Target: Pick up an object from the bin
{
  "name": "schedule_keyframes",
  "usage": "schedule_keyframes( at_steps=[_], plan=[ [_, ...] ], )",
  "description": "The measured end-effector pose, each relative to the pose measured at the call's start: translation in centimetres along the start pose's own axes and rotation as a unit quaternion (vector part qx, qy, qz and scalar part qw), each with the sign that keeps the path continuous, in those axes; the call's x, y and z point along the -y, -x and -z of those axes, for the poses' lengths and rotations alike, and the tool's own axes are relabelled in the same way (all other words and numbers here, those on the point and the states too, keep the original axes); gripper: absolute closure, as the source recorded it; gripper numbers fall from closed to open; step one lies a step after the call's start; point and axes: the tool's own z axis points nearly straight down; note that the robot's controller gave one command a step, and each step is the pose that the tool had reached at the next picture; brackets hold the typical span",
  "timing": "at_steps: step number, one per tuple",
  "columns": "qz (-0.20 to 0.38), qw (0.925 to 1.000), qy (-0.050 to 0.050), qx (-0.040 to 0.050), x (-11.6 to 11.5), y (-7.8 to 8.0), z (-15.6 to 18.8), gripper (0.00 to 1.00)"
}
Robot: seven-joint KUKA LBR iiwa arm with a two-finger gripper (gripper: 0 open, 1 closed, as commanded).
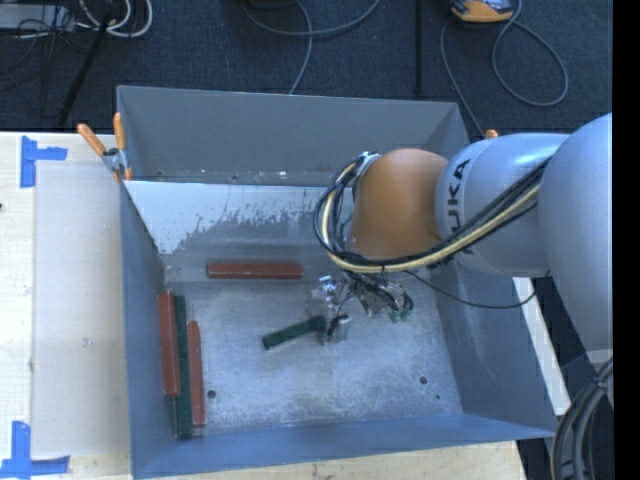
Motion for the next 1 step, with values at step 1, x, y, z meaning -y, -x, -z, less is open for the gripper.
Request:
schedule_keyframes(
  at_steps=[1],
  plan=[
    [-0.006,1.0,-0.002,0.0041,2.12,-0.17,14.6,1.0]
  ],
)
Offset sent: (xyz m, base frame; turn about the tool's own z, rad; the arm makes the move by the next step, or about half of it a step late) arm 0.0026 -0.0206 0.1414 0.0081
